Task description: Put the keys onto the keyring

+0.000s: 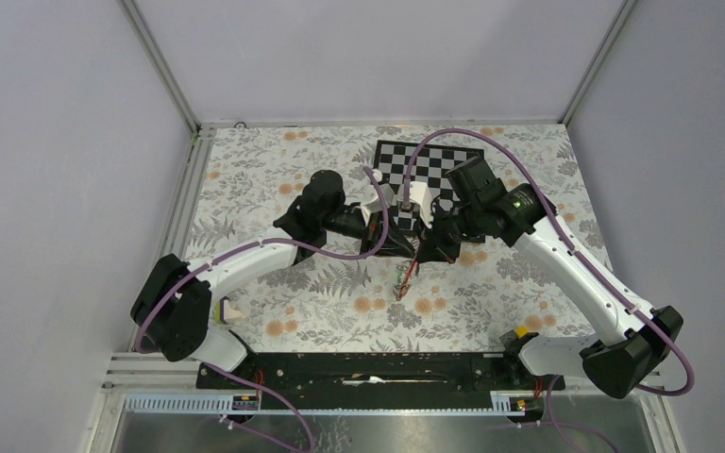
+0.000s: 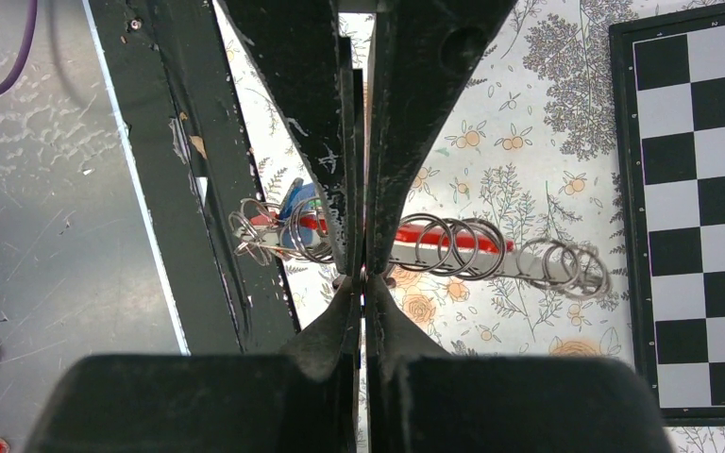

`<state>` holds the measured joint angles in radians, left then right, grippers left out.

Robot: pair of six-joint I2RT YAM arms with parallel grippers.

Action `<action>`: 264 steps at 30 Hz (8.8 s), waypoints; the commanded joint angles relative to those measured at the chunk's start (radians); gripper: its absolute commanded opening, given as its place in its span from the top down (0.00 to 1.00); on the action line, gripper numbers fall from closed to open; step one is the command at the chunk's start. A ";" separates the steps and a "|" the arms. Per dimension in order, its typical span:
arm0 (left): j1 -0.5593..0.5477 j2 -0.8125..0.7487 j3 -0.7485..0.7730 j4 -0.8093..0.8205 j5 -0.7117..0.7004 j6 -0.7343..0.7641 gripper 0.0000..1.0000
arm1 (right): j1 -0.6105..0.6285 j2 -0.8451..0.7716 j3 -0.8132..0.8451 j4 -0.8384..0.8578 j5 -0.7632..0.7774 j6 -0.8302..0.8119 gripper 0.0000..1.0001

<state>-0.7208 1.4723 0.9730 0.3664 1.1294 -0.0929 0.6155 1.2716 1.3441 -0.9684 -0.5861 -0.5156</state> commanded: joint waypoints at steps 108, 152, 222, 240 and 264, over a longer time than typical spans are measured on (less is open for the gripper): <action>-0.002 -0.012 -0.106 0.487 0.124 -0.295 1.00 | -0.083 -0.200 -0.250 0.297 -0.353 0.014 0.66; -0.016 -0.002 -0.005 0.099 -0.034 -0.040 0.70 | 0.002 -0.029 0.021 -0.038 -0.005 -0.015 1.00; -0.029 0.019 -0.040 0.120 0.005 -0.033 0.80 | 0.002 -0.060 -0.022 0.018 -0.011 0.000 1.00; -0.029 0.015 -0.031 0.125 0.006 -0.040 0.74 | 0.003 -0.062 -0.046 0.030 -0.012 0.000 1.00; -0.028 -0.010 -0.025 0.165 0.129 -0.071 1.00 | -0.002 -0.121 -0.088 0.093 -0.027 -0.017 0.58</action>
<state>-0.7460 1.5002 0.9390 0.4644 1.1576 -0.1524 0.6086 1.2106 1.2778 -0.9340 -0.5922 -0.5209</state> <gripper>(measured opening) 0.010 0.358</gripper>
